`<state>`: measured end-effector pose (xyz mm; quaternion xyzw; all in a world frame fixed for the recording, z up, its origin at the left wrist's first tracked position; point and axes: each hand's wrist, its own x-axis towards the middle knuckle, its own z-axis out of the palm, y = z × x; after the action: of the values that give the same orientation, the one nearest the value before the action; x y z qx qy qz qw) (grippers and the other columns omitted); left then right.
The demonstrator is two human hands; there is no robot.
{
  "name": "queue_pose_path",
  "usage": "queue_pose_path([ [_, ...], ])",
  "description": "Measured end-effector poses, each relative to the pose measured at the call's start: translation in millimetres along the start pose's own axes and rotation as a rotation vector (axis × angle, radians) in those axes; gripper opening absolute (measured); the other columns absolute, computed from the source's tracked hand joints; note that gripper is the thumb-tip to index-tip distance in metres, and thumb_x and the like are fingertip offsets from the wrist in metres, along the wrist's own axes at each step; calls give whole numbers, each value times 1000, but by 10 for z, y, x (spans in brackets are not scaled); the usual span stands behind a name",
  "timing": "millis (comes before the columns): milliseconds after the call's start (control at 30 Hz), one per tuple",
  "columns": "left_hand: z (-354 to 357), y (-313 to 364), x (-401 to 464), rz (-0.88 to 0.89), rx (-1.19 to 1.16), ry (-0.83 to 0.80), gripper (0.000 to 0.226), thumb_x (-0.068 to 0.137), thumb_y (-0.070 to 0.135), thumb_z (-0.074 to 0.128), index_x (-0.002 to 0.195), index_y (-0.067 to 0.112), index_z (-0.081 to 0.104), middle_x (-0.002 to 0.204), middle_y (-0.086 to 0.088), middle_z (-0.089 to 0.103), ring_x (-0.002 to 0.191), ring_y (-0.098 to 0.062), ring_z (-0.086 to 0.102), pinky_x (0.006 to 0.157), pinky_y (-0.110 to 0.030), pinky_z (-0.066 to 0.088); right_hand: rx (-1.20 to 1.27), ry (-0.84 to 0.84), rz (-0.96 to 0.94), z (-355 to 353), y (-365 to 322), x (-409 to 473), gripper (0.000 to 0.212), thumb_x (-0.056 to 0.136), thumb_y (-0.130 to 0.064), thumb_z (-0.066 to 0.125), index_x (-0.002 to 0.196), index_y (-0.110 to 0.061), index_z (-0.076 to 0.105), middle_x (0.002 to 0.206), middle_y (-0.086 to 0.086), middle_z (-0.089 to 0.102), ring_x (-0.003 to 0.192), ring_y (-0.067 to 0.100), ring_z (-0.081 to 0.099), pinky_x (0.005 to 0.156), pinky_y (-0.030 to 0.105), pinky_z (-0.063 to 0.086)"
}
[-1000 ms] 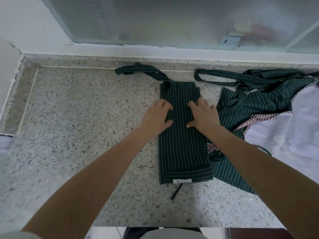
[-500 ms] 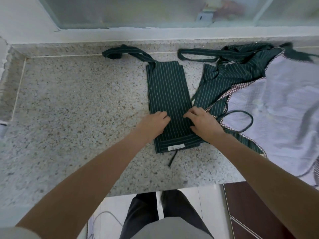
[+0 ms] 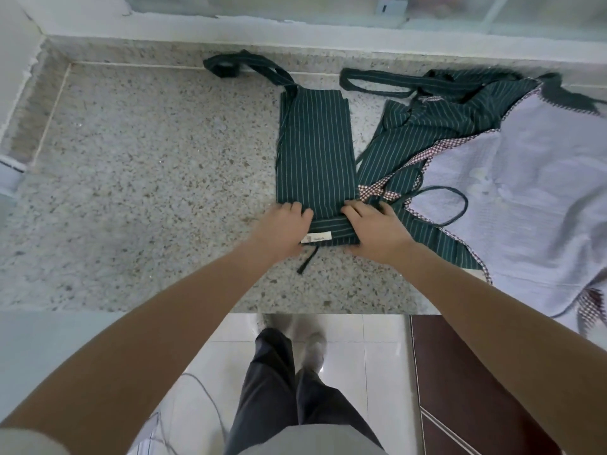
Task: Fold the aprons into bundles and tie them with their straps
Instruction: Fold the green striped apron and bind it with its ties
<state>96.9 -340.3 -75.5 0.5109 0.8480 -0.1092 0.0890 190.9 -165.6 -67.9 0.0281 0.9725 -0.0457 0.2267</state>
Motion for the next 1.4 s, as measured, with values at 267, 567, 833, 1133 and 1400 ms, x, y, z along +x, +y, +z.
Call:
queue_pose_path([
  [267,-255,-230,103,-179,-411,-44,20,98,21,37,92,7,50,66,0,44,56,-15,44,48,-28,37,547,105,60,-129,-9,83,58,85,-29,64,130,-20,28,106,6,58,93,25,60,83,38,48],
  [567,-727,-701,378,-399,-1201,220,18,92,29,58,102,15,61,76,1,55,63,-9,48,56,-17,35,1174,390,194,-573,184,382,28,87,-21,66,111,-8,59,95,-3,66,88,16,64,77,24,51],
  [833,-813,-1126,690,-396,-1565,158,28,90,12,61,117,13,59,108,4,63,90,-4,60,82,-17,49,1498,404,283,-1075,273,858,15,95,-25,55,99,-13,63,104,4,67,94,15,64,85,28,50],
  [1133,-614,-1451,1401,-575,-1484,263,41,94,28,55,131,11,51,130,-6,56,118,-22,54,101,-36,43,1531,282,470,-1254,430,1437,9,94,-14,57,101,-11,52,87,-6,58,86,13,58,65,11,47],
  [1400,-339,-1476,1649,-640,-1573,-11,53,93,17,56,141,7,37,139,-11,46,126,-27,46,106,-33,36,1551,133,652,-1095,468,1729,40,90,-21,61,125,-2,56,114,13,63,93,24,61,75,29,51],
])
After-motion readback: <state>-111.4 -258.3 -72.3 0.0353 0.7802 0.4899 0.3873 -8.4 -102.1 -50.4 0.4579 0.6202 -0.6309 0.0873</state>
